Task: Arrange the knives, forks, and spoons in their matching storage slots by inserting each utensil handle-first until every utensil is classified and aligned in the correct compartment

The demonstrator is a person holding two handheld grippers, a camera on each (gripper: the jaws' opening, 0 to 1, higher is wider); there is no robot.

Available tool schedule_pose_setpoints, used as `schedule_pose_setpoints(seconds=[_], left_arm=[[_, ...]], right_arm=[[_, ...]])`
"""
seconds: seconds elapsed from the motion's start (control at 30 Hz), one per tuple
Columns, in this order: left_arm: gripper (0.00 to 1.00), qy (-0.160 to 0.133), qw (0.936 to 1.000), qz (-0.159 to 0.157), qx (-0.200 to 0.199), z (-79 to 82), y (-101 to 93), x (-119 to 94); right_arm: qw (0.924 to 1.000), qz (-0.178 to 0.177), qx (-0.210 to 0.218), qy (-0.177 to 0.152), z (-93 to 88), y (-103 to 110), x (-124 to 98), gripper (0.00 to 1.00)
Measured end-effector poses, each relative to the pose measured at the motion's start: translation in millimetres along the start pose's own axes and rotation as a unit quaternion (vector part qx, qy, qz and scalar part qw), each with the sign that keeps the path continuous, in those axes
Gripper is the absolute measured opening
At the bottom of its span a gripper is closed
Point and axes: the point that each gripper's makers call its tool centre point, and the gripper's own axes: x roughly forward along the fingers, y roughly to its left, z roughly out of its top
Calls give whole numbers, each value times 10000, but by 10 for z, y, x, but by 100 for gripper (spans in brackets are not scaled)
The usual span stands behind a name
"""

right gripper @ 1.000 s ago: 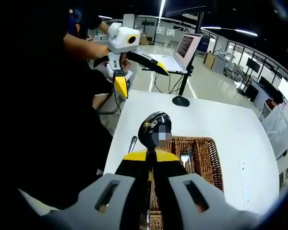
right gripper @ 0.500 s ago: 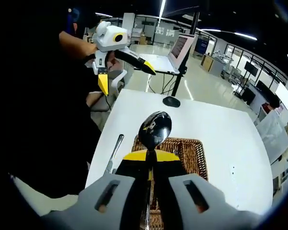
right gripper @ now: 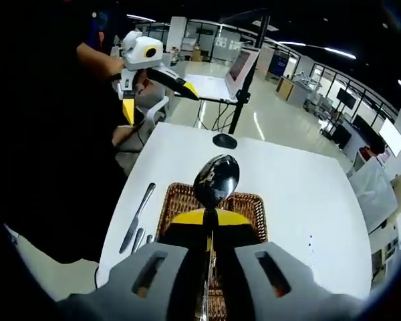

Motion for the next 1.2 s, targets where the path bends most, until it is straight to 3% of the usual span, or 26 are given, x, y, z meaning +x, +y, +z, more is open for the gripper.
schedule_pose_setpoints(seconds=[0.4,0.5,1.03,1.2], left_arm=[[99,43,10000,-15,33,24,24,58],[99,50,10000,-10,27,27,46,75],[99,97,9998,-160,40,34,95,232],[99,84,9997,-206,56,55,127,263]], right_arm=[[9999,-89,-108,62,-87,-395,23,1],[9994,-120,-325,81,-122,-497,38,0],[9994,-250,-257,29,-126,-1093,143,0],[9994,-212,-267,86,-137,-1195,200,0]])
